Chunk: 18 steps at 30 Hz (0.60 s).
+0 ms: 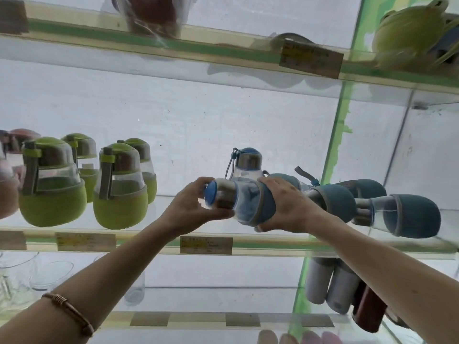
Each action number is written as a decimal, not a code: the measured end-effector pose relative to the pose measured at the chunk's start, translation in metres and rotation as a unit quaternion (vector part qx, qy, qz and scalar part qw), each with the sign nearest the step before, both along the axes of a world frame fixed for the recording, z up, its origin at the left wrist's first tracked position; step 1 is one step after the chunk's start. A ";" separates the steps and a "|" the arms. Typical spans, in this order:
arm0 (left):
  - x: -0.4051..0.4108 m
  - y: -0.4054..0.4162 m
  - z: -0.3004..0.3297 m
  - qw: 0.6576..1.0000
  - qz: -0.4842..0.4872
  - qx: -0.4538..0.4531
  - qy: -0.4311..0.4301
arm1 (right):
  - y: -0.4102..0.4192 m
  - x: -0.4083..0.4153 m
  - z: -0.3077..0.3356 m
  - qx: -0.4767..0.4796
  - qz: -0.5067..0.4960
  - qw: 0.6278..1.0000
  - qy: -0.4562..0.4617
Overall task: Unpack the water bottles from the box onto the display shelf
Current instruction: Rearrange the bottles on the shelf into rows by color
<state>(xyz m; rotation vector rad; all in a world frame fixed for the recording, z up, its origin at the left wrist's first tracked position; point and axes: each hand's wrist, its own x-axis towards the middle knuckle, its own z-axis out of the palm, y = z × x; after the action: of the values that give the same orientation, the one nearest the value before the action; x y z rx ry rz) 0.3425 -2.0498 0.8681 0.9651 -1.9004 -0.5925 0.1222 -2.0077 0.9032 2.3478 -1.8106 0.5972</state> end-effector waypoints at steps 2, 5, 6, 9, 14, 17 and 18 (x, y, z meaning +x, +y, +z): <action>0.004 0.004 0.010 0.997 -0.011 0.007 0.071 | 0.002 0.008 0.000 -0.012 0.031 0.996 -0.086; 0.009 0.008 0.023 0.987 -0.029 0.033 0.153 | 0.003 0.024 -0.001 -0.017 0.069 0.983 -0.172; 0.011 0.008 0.026 0.984 -0.032 0.042 0.168 | 0.003 0.030 -0.001 -0.013 0.078 0.979 -0.190; 0.021 0.009 0.033 0.980 -0.044 0.064 0.181 | 0.003 0.045 -0.007 0.004 0.105 0.966 -0.238; 0.036 0.013 0.044 0.984 -0.060 0.078 0.149 | -0.004 0.061 -0.016 0.060 0.145 0.945 -0.287; 0.035 0.017 0.051 0.987 -0.029 0.045 0.153 | -0.004 0.070 -0.013 0.095 0.173 0.931 -0.309; 0.033 0.016 0.053 0.988 -0.021 0.034 0.150 | -0.004 0.074 -0.012 0.102 0.176 0.928 -0.312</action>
<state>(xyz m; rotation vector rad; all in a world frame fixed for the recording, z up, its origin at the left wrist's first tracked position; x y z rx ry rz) 0.3757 -2.0335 0.9214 0.8290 -1.6436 -0.7847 0.1958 -2.0114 0.8912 2.8857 -1.7125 1.4034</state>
